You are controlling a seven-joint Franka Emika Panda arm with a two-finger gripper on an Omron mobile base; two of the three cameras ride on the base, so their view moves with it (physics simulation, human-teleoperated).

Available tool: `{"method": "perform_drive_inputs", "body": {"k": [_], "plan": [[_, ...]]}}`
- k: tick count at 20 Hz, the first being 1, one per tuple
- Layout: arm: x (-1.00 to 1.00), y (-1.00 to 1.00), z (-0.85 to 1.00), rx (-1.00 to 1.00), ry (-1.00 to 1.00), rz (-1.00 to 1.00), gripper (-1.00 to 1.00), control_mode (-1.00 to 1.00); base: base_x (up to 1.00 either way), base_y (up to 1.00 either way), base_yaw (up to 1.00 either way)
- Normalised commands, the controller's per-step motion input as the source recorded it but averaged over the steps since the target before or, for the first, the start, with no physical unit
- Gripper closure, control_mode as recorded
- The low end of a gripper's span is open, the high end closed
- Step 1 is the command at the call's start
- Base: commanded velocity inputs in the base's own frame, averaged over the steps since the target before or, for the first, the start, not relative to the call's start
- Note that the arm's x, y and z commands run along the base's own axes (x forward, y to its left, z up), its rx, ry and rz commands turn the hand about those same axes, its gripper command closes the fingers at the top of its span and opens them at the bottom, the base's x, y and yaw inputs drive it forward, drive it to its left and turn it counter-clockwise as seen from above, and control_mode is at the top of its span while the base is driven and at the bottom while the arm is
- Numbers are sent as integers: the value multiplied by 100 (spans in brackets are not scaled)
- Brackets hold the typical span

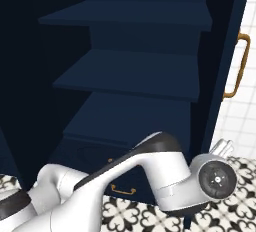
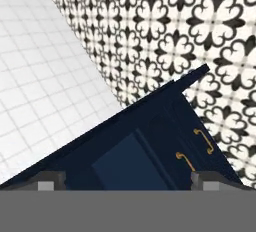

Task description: Pick the kettle from the counter and place it on the tray. Then pick the mug from the cabinet and place it on the tray. Then close the cabinet doors.

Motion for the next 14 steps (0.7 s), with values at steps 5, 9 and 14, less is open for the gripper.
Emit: {"method": "perform_drive_inputs", "body": {"k": [5,9,14], "plan": [[25,-7,0,0,-15,22,-100,-100,0,0,0],[34,-1,-4,2,-20,7,-100,-100,0,0,0],[38,0,-1,0,-17,1,-100,-100,0,0,0]]}}
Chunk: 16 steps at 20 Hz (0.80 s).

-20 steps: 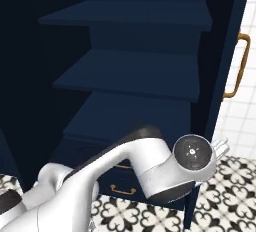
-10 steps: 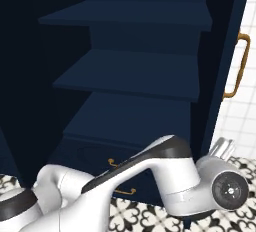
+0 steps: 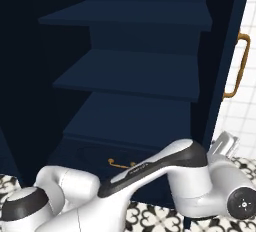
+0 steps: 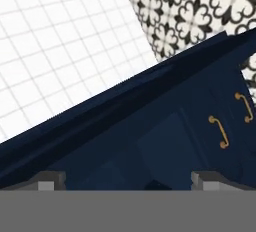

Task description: Pick the kettle from the counter and place it on the tray. Then pick the mug from the cabinet and place it on the tray. Then close the cabinet doors.

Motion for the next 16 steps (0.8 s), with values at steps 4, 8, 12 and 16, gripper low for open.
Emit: {"method": "perform_drive_inputs", "body": {"k": [4,8,12,16], "plan": [[14,-3,-8,0,-17,0,-100,-100,0,0,0],[11,2,-6,-5,-16,0,-100,-100,0,0,0],[5,0,-7,-7,-7,-2,-100,-100,0,0,0],[5,-2,-10,-4,-3,0,-100,-100,0,0,0]]}}
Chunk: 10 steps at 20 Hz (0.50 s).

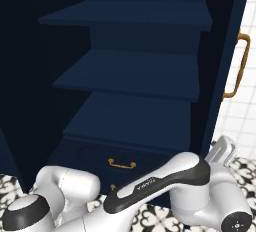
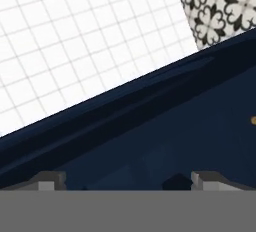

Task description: Pick the kettle from the counter and place it on the tray. Then pick the mug from the cabinet and place it on the tray. Then close the cabinet doors.

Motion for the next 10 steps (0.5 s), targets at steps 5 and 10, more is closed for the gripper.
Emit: {"method": "perform_drive_inputs", "body": {"k": [5,10], "plan": [[27,-4,-6,-8,-1,0,-100,-100,0,0,0],[29,-5,-2,-10,-1,5,-100,-100,0,0,0]]}}
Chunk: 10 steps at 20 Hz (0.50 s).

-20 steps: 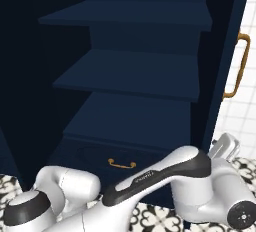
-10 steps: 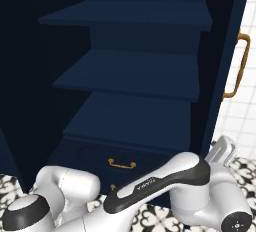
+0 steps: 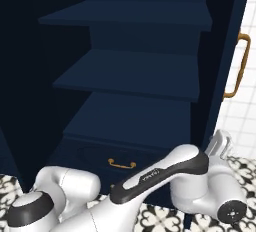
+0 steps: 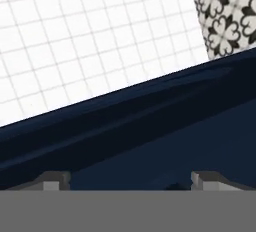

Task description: Pick the kettle from the counter and place it on the tray. Then pick the mug from the cabinet and place it on the tray. Then close the cabinet doors.

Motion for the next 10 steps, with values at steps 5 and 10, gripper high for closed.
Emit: {"method": "perform_drive_inputs", "body": {"k": [5,10], "plan": [[-5,-26,0,-19,-13,5,-100,-100,0,0,0],[-23,-34,-1,-26,-12,-7,-100,-100,0,0,0]]}}
